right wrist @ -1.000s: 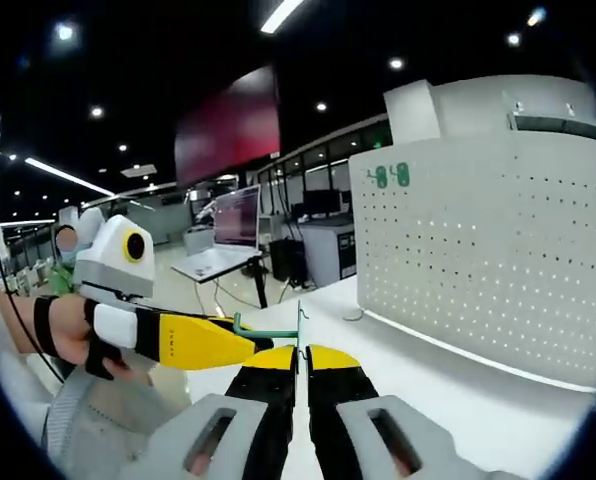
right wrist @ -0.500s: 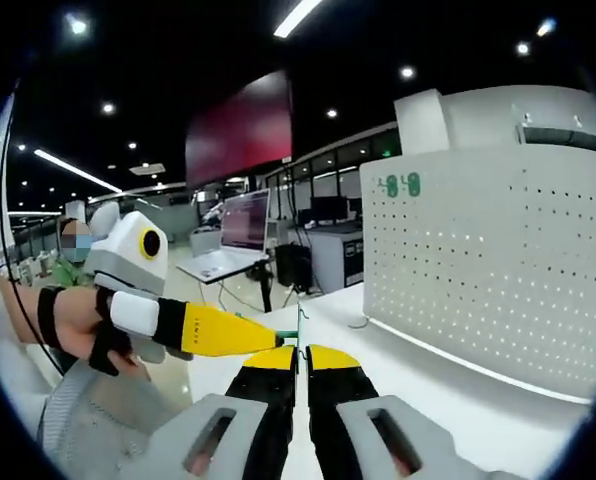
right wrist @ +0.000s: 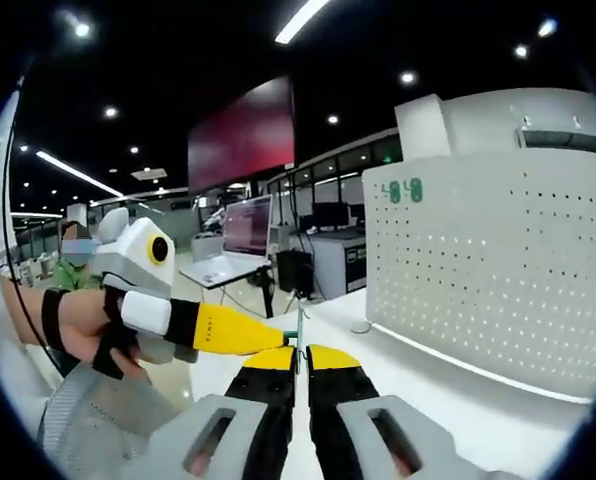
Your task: Insert the hook assembly into the mounting plate slot until the hook locks in place.
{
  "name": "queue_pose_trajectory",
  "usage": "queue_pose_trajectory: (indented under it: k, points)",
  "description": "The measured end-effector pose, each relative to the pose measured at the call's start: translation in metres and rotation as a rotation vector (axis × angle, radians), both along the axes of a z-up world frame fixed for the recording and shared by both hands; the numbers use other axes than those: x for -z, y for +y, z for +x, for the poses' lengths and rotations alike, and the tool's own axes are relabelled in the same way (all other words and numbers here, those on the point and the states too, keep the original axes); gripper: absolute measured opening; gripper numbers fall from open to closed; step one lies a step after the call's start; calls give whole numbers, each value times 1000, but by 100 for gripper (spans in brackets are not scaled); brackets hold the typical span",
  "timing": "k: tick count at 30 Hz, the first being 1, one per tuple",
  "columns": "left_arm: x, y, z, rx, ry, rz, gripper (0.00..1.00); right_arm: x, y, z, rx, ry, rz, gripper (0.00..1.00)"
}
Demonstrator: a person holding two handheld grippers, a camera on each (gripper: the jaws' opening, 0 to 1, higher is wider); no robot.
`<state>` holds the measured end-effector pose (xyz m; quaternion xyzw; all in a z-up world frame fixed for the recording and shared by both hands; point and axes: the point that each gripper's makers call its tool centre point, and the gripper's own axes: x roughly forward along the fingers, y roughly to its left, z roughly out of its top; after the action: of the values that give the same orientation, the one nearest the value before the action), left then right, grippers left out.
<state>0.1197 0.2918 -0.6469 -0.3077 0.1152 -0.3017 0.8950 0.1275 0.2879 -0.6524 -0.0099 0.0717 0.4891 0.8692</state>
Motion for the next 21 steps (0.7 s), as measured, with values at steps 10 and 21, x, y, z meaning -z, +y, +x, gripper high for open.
queue_pose_trajectory:
  k: [10, 21]
  points:
    - [-9, 2, 3, -11, -39, 23, 3, -4, -1, 3, -7, -8, -9, 6]
    - [-19, 7, 8, -34, -97, 125, 3, 3, -15, 1, 26, 12, -21, 7]
